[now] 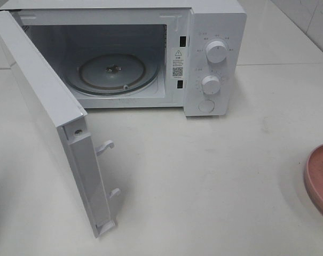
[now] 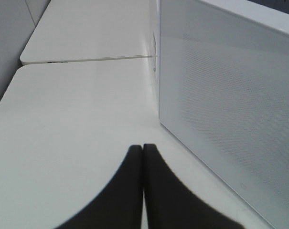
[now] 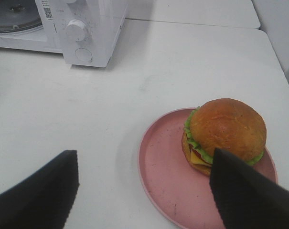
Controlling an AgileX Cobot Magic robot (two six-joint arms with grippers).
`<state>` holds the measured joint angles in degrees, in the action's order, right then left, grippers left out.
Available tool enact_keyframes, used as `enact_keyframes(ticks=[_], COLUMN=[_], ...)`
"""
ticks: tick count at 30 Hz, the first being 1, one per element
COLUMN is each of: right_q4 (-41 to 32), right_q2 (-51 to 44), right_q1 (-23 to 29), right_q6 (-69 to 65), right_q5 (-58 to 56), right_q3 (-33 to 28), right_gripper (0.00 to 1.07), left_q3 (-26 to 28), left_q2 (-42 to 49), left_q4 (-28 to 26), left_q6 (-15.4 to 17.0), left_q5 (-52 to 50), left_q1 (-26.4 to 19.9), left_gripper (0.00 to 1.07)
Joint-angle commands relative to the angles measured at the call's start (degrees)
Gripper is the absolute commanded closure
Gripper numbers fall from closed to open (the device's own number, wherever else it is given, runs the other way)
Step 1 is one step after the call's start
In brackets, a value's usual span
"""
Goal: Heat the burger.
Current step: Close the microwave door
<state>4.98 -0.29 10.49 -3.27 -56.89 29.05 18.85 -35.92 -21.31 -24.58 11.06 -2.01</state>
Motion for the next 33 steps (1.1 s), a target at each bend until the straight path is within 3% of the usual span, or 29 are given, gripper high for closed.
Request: enact_keyframes(ticks=[1,8,10,13,15,17,25,33], right_q4=[-0.11,-0.11,-0.11,-0.11,-0.11,-0.11,-0.11,-0.11], right_q2=[-1.72,-1.72,-1.72,-1.72,-1.72,-1.72,-1.72,-1.72], right_q1=[-0.46,-0.46,-0.46,-0.46,-0.46,-0.46,-0.46,-0.46], right_q6=[0.52,0.52,0.52,0.52,0.52,0.52,0.46,0.46], right_q5=[-0.11,-0.11,-0.11,-0.11,-0.11,-0.11,-0.11,-0.11], right_q3=[-0.29,-0.29,-0.29,-0.29,-0.29,-0.29,-0.29,-0.29], right_gripper=[0.32,0.32,0.32,0.32,0.32,0.32,0.32,0.32], left_q3=[-0.86,-0.86,-0.86,-0.86,-0.86,-0.86,-0.86,-0.86], left_q2=[-4.53,-11.52,-16.39,-17.42,-21.83,-22.98,-30.77,-38.33], left_q4=[-2.35,-2.35,-2.12,-2.12,-2.12,-2.12,0.69,11.75], left_q6=[-1.15,-0.97,-0.97,-0.97,-0.46,0.06,6.82,16.67], left_q5=[-8.42,-17.36,-24.01,-25.78,-31.46,-32.77,-42.0,-52.08], left_q1=[0.06,0.97,4.58,5.5,9.74,10.71,17.02,19.77], left_gripper=[1.07,1.07,1.07,1.07,1.07,1.07,1.07,1.07])
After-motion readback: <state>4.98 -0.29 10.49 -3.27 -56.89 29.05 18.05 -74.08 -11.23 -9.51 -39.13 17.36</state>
